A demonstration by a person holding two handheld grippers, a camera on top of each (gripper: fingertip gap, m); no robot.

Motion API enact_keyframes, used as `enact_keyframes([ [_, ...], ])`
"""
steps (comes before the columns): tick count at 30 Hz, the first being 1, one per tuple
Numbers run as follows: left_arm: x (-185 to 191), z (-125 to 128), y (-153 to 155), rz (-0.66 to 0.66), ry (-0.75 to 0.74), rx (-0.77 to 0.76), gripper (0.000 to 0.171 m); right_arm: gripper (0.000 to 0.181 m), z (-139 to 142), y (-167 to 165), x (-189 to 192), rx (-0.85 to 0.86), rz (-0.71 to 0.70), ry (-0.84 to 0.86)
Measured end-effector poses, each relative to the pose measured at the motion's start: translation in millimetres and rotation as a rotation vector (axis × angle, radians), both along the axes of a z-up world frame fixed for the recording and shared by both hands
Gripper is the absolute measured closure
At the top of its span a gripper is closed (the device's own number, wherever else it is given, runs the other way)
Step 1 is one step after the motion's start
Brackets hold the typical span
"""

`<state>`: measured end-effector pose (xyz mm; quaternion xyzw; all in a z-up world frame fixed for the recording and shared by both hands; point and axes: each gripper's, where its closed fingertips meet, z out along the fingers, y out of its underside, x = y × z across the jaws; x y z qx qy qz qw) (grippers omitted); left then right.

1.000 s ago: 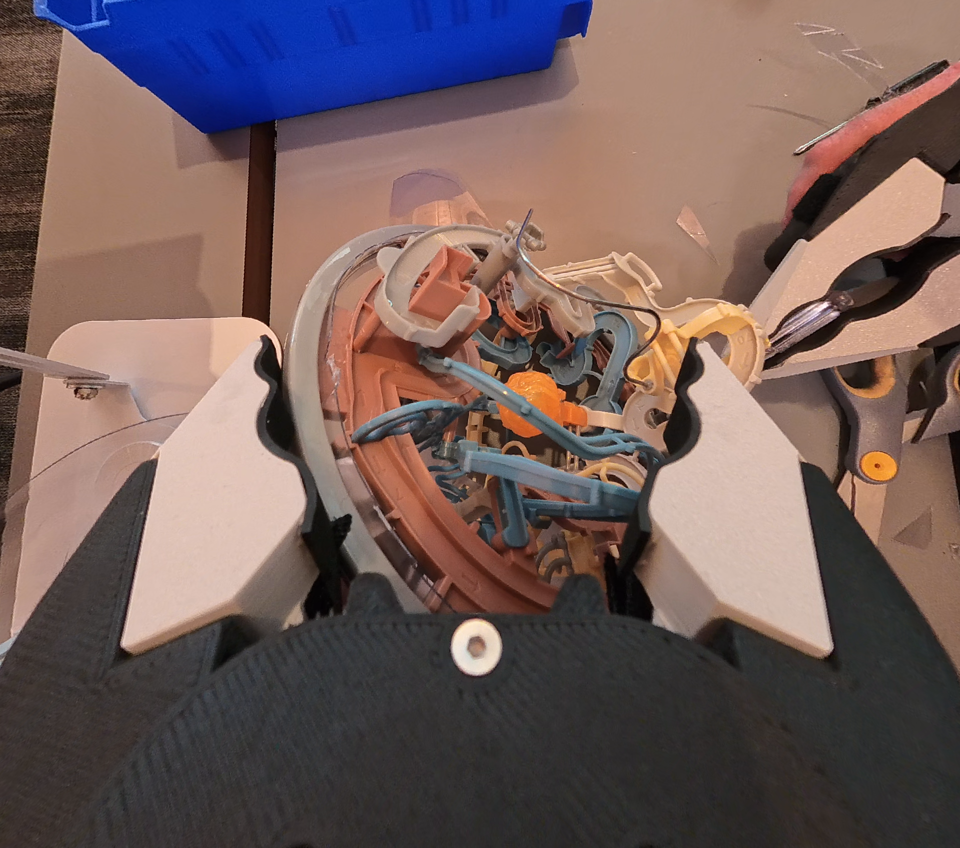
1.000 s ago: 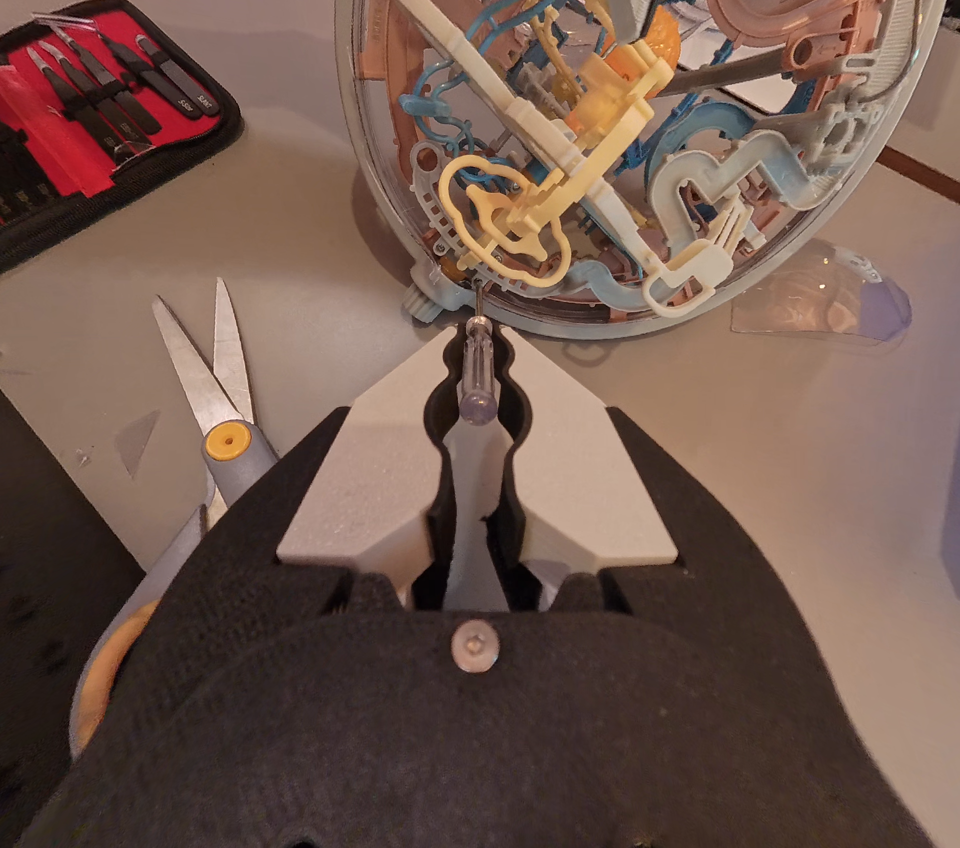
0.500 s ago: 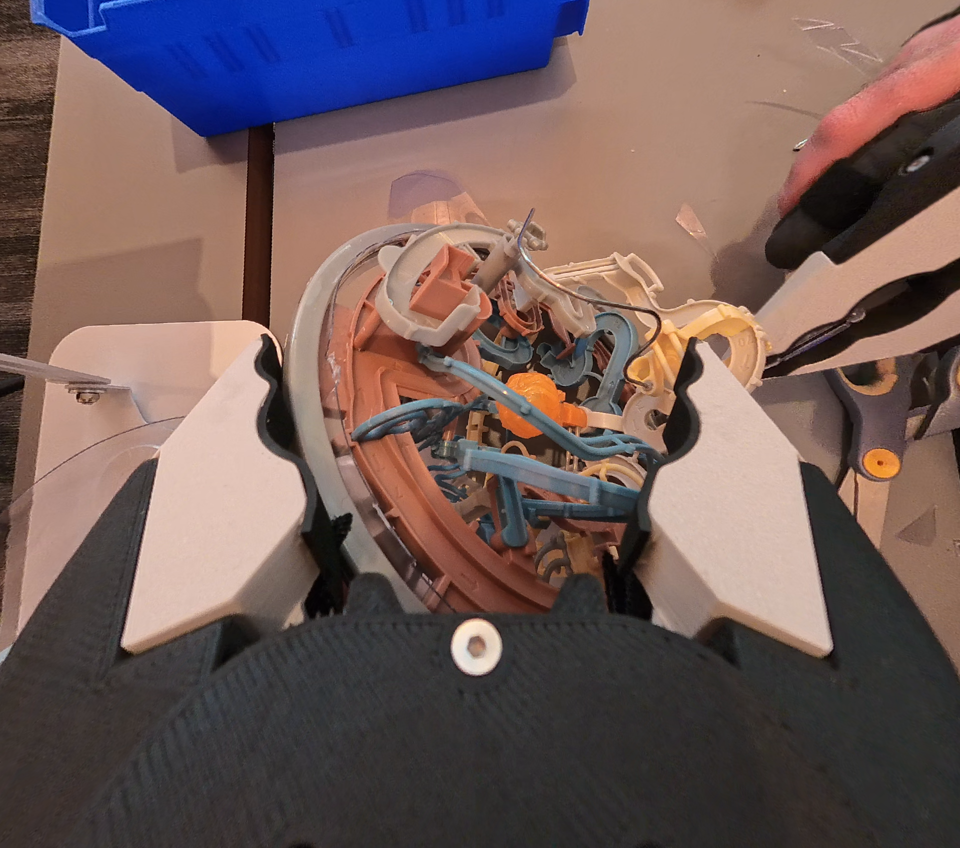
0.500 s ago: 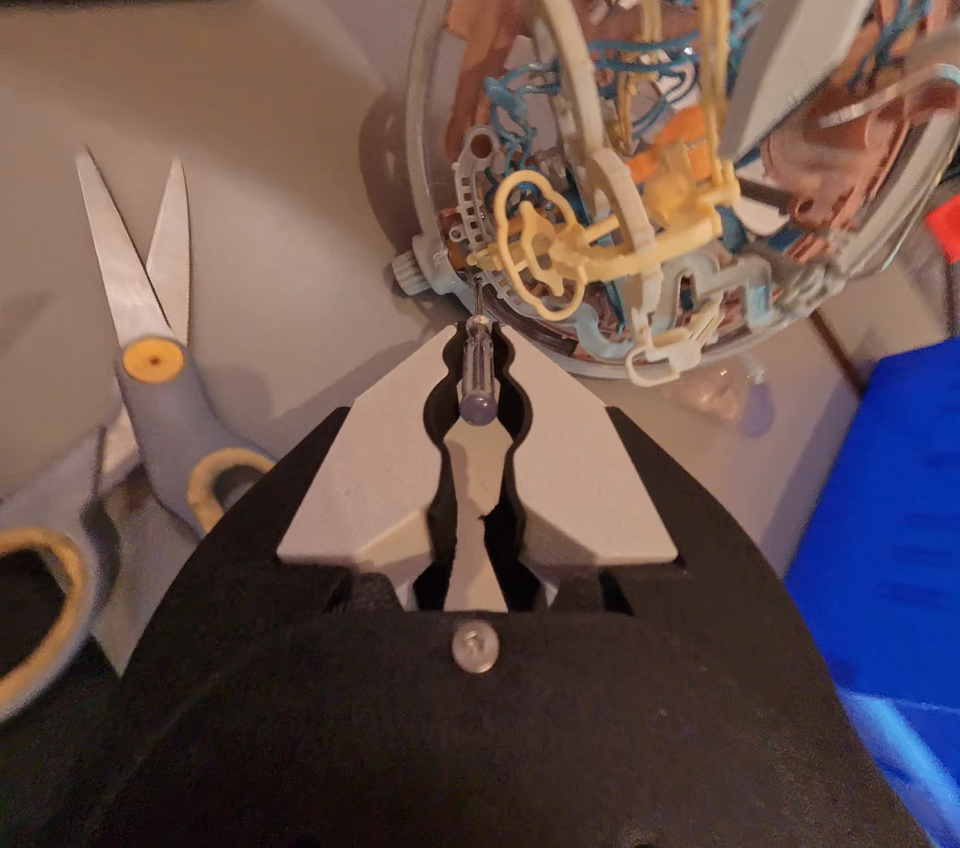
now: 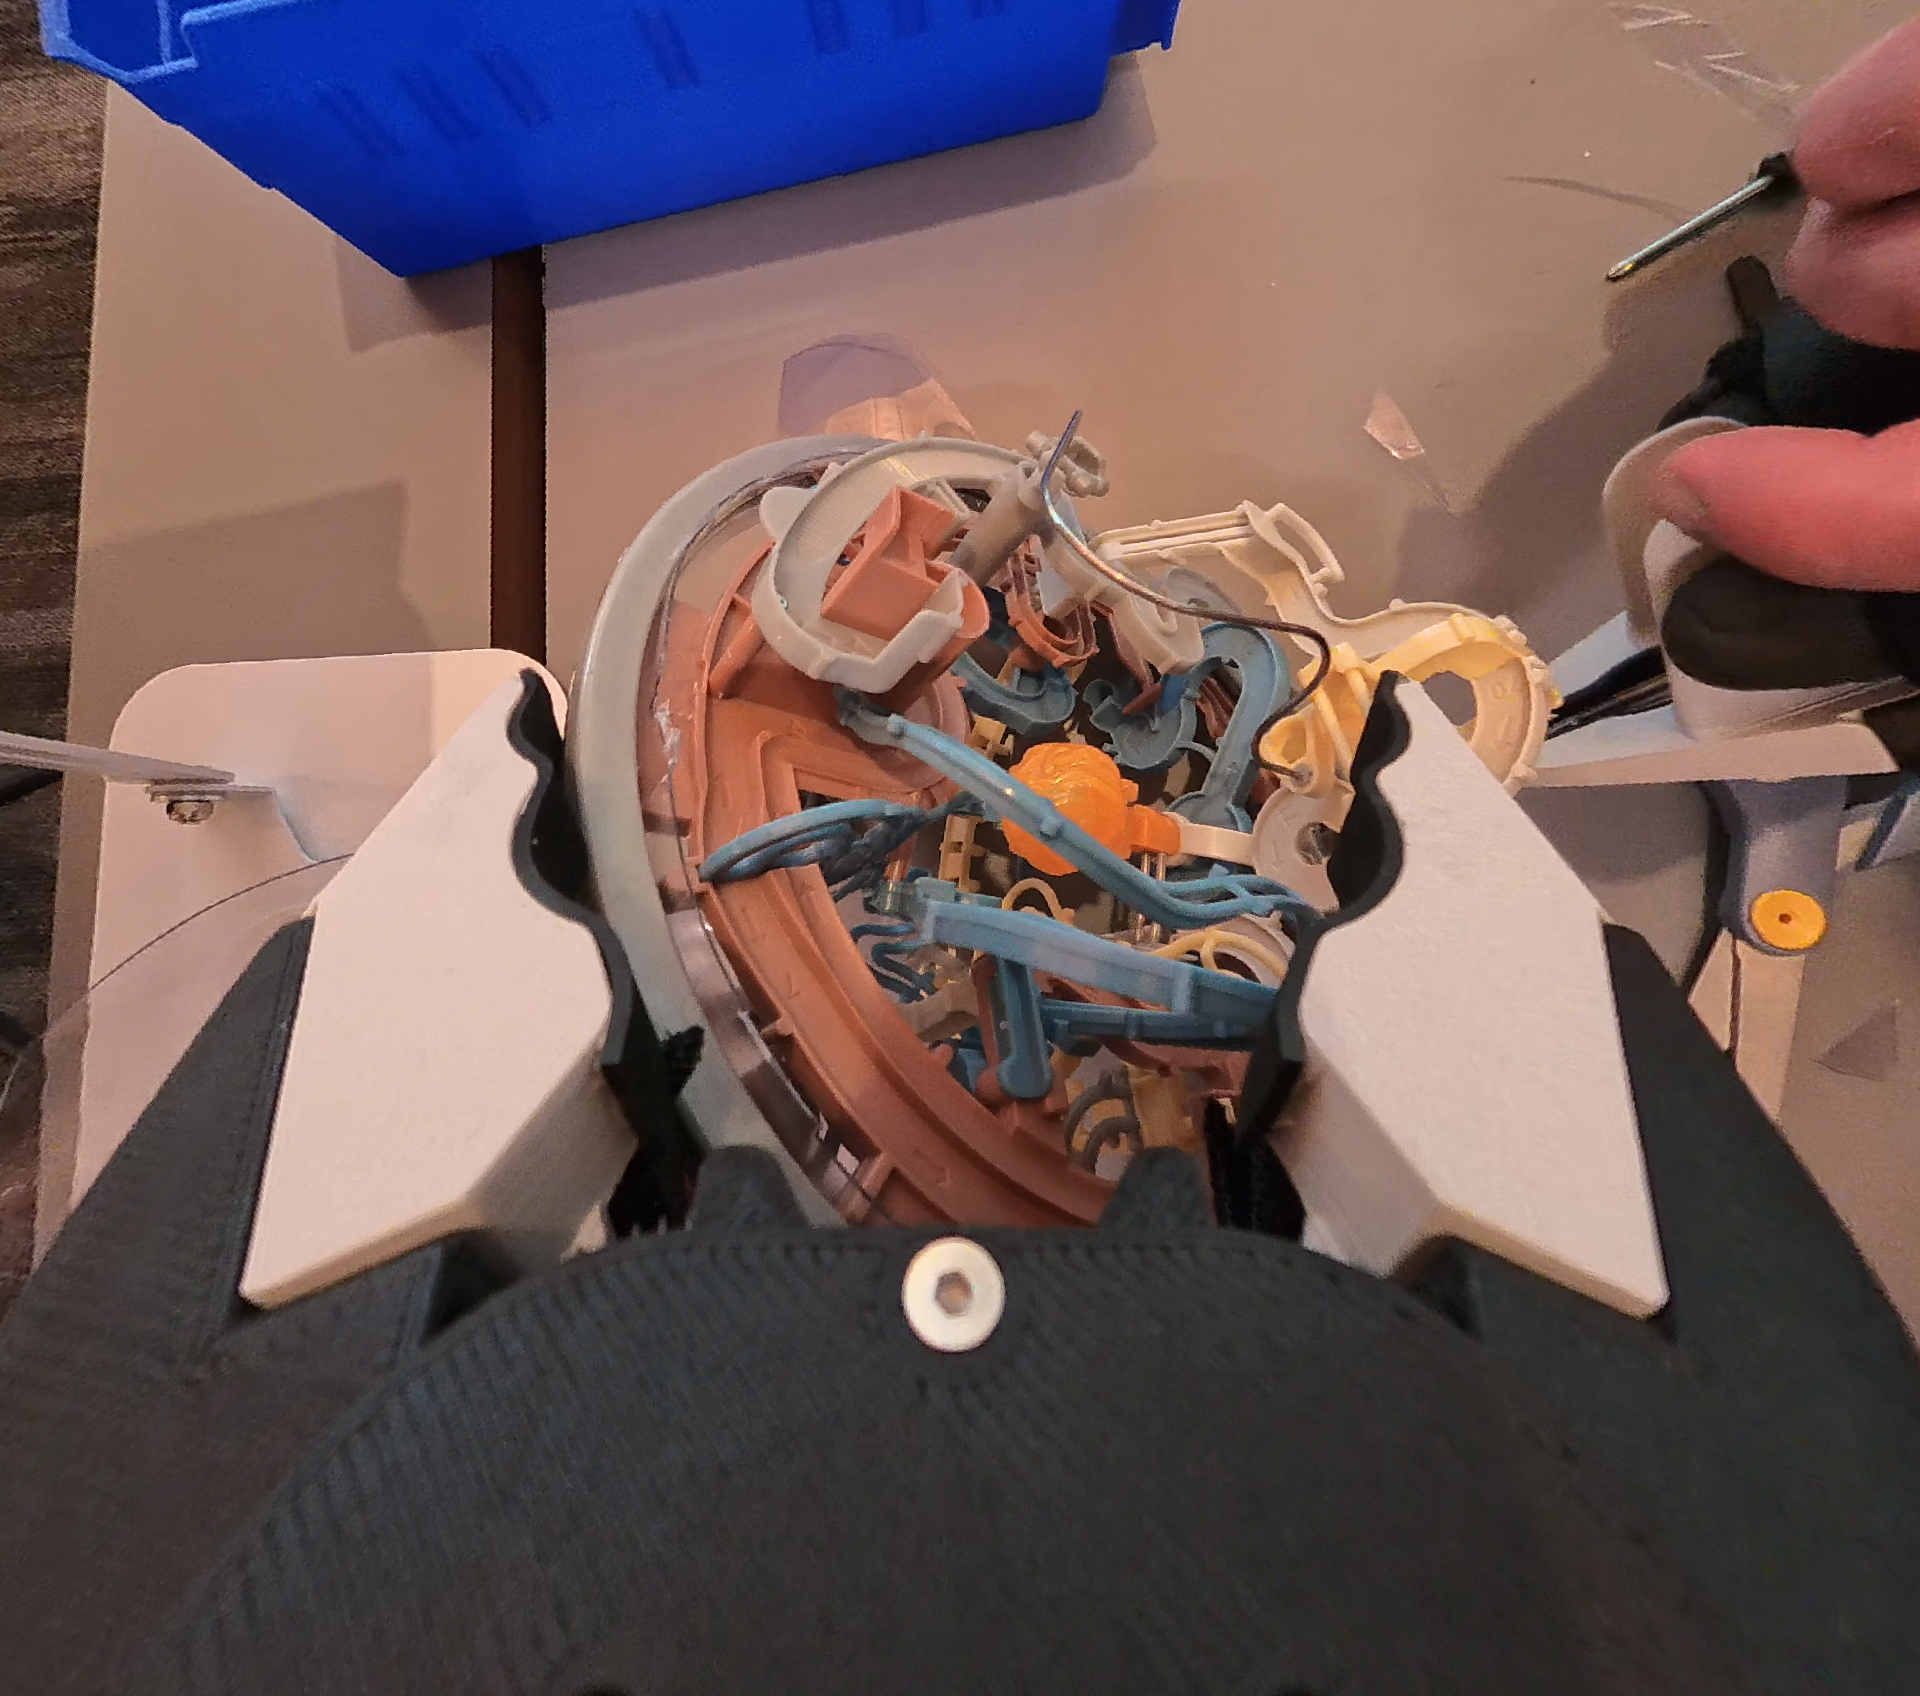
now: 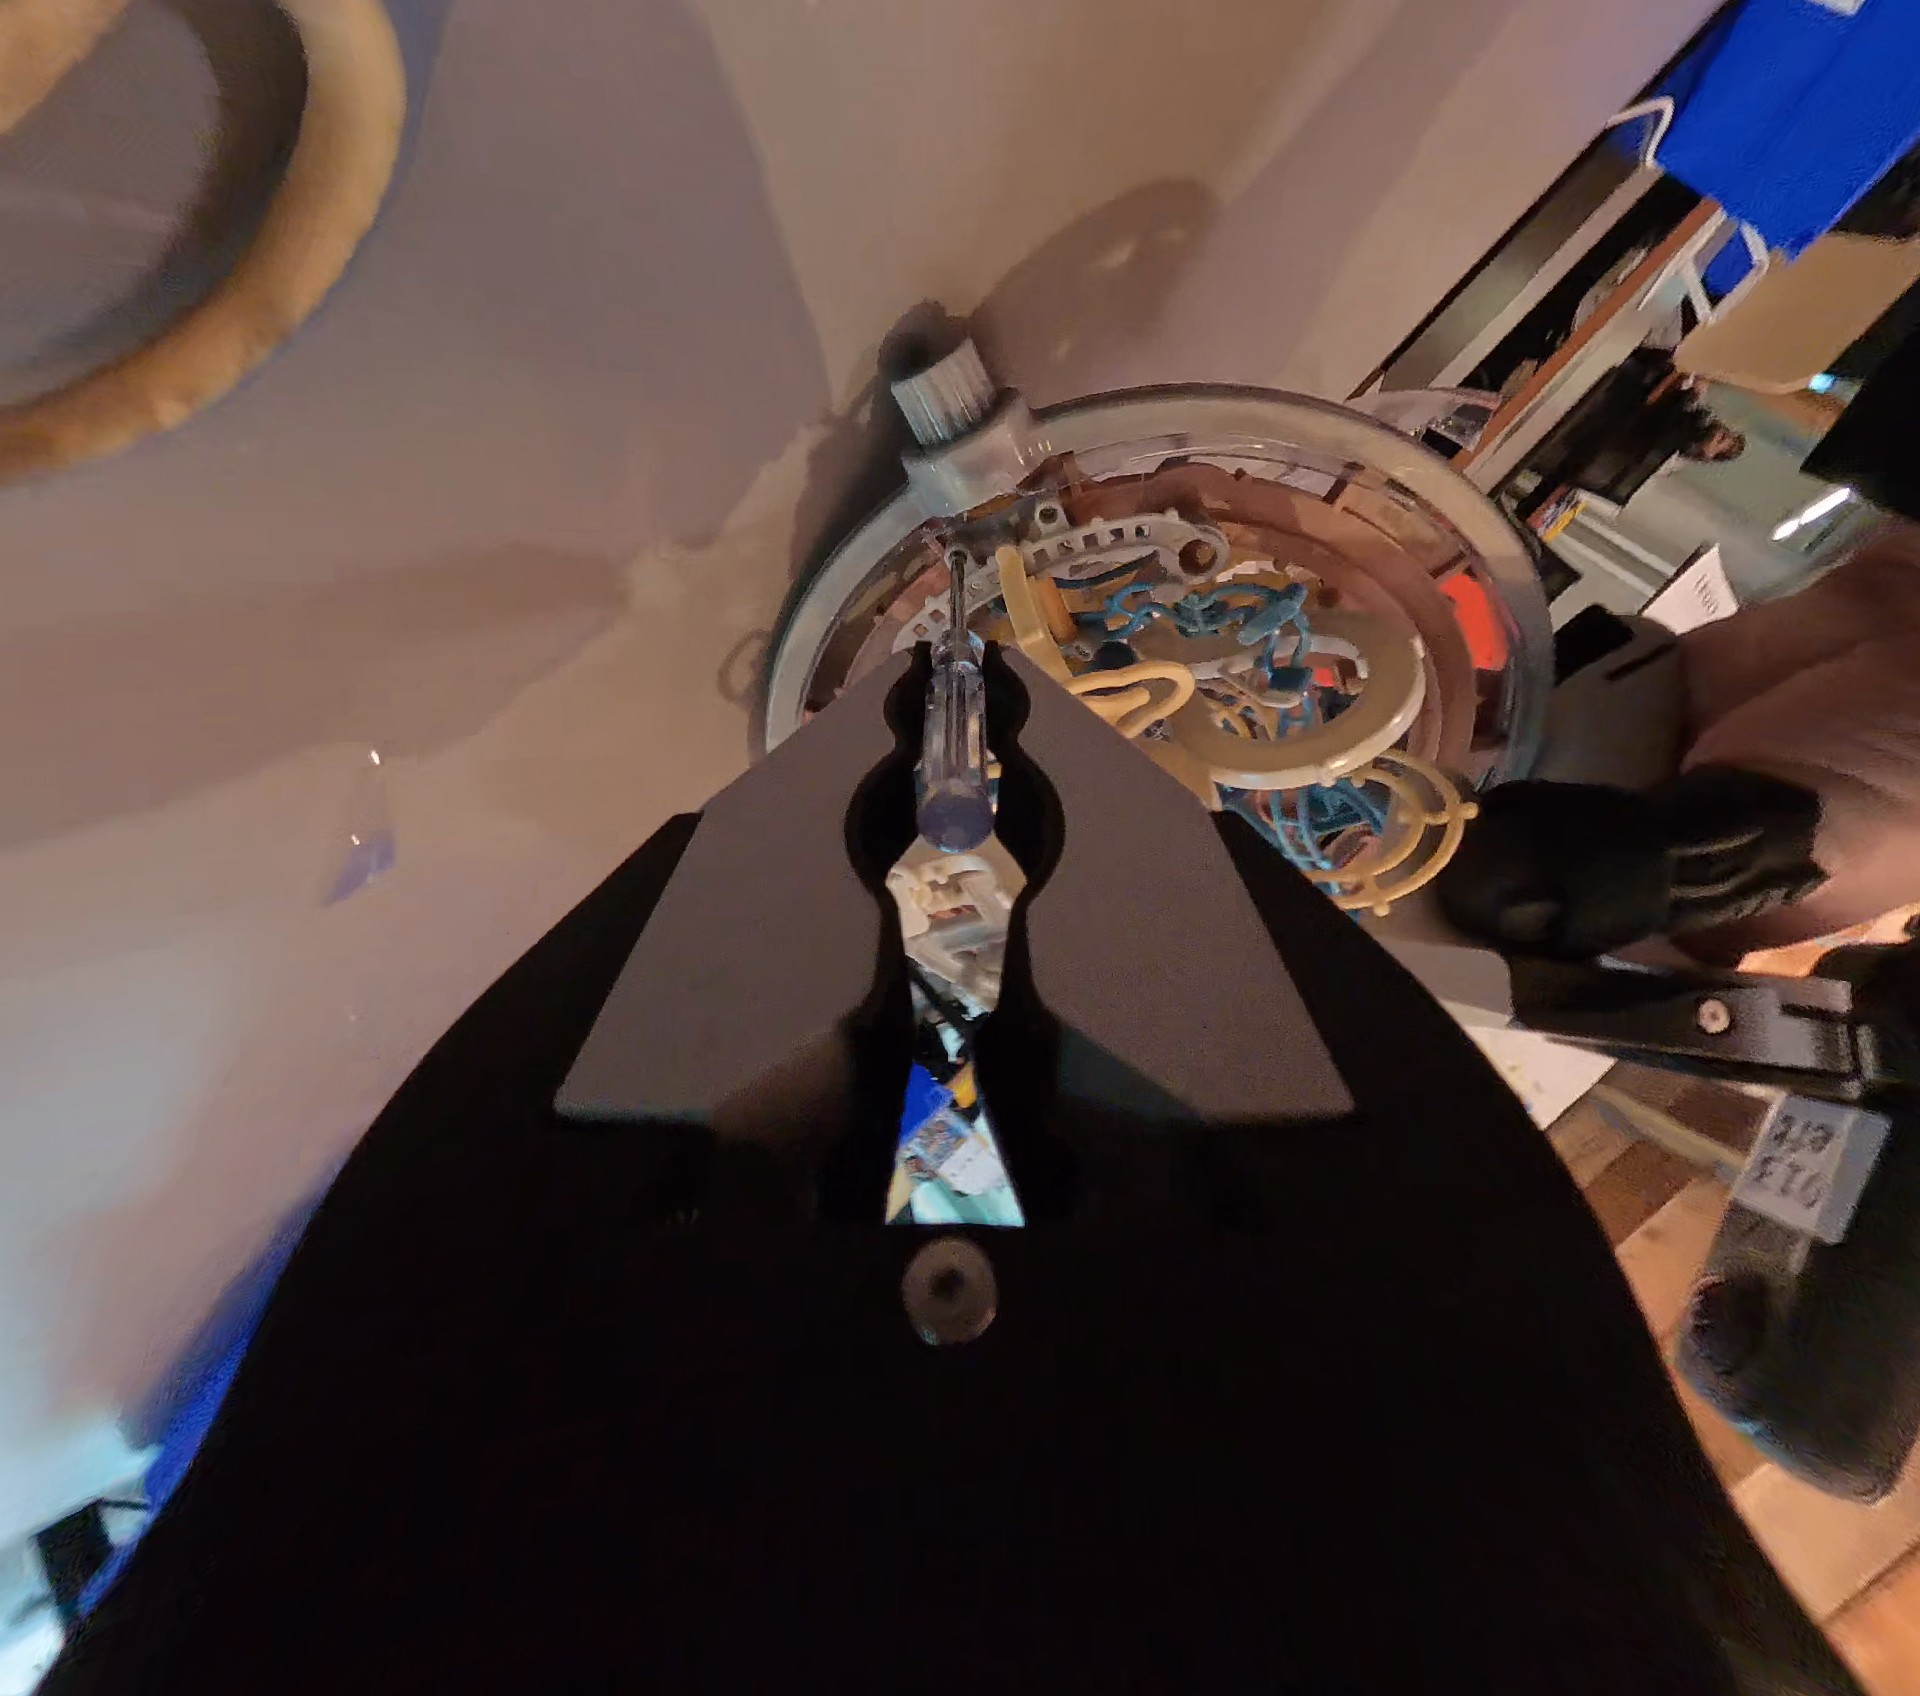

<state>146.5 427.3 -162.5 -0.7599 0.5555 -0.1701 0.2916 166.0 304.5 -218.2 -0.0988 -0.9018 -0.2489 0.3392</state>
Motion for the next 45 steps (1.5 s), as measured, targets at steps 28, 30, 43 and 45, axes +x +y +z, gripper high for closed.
enact_keyframes([
  [28,4.3,0.9,0.2,0.012,-0.014,0.009,0.027,0.175,-1.6,-2.5,11.6,-1.165,-0.975,0.953],
  [30,4.4,1.0,0.2,0.012,-0.015,0.009,0.027,0.175,-2.1,-0.8,11.3,-1.153,-0.979,0.955],
  [43,5.8,1.1,0.0,0.012,-0.017,0.009,0.027,0.175,-8.0,-1.5,14.3,-1.167,-0.998,0.95],
  [45,5.8,1.1,0.1,0.012,-0.018,0.009,0.027,0.174,-8.1,-1.3,14.6,-1.174,-1.004,0.953],
])
